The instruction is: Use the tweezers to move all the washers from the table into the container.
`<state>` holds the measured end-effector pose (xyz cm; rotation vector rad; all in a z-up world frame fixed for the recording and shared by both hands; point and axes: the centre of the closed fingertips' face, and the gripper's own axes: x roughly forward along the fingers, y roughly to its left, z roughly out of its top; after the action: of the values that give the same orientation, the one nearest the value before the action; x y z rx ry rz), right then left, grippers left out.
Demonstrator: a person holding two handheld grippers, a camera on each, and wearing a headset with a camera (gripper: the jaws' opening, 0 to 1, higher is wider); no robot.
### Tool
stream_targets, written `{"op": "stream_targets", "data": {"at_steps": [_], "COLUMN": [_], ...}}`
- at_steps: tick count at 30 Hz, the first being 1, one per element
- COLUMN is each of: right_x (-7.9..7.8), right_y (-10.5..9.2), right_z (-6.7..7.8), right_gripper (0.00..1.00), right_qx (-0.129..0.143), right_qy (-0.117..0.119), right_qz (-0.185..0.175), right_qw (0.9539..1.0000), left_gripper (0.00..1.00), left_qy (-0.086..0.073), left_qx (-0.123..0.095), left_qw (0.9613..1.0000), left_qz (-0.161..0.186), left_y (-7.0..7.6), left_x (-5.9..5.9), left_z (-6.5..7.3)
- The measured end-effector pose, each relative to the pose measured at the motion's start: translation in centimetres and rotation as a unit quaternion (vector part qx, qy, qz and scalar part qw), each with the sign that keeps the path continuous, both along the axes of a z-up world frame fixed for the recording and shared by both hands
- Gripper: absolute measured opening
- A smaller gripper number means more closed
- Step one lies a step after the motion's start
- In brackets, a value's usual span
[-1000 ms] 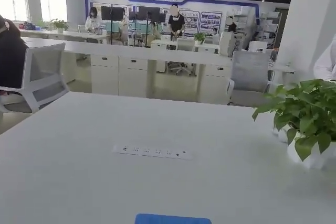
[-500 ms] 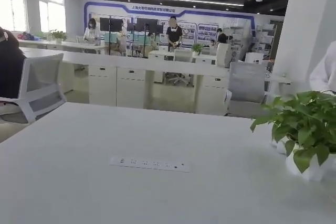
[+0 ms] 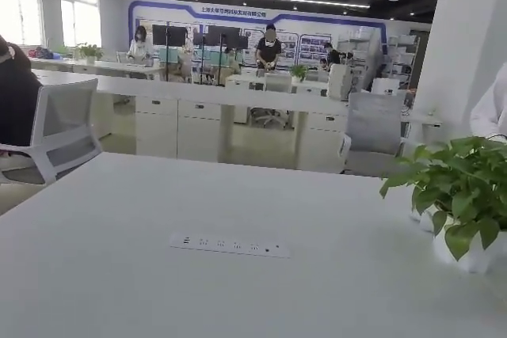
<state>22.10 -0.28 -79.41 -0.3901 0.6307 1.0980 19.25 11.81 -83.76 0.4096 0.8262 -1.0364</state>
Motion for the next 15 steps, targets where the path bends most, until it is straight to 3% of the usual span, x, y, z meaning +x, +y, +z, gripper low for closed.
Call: {"op": "stream_targets", "data": {"at_steps": [3, 5, 8, 11, 15], "right_x": [-0.4, -0.7, -0.9, -0.9, -0.9], "right_y": [0.1, 0.2, 0.2, 0.2, 0.3], "right_z": [-0.5, -0.8, -0.9, -1.0, -1.2], "right_gripper": [0.25, 0.25, 0.22, 0.21, 0.22], "right_qx": [-0.017, -0.019, -0.019, -0.018, -0.019], "right_qy": [-0.002, 0.004, 0.003, 0.005, 0.008], "right_qz": [0.012, 0.011, 0.016, 0.018, 0.017], "right_qw": [0.9998, 0.9998, 0.9997, 0.9997, 0.9996], "left_gripper": [0.14, 0.1, 0.06, 0.05, 0.01], "left_qy": [0.006, -0.004, -0.004, -0.016, -0.015], "left_qx": [0.012, 0.028, 0.024, 0.04, 0.045], "left_qw": [0.9998, 0.9993, 0.9994, 0.9987, 0.9982], "left_qz": [-0.012, -0.025, -0.026, -0.028, -0.036], "left_y": [-0.4, -0.4, -0.8, -0.8, -1.1], "left_x": [-0.1, 0.1, 0.5, 1.2, 1.5], "left_z": [-0.8, -1.1, -1.1, -1.3, -1.7]}}
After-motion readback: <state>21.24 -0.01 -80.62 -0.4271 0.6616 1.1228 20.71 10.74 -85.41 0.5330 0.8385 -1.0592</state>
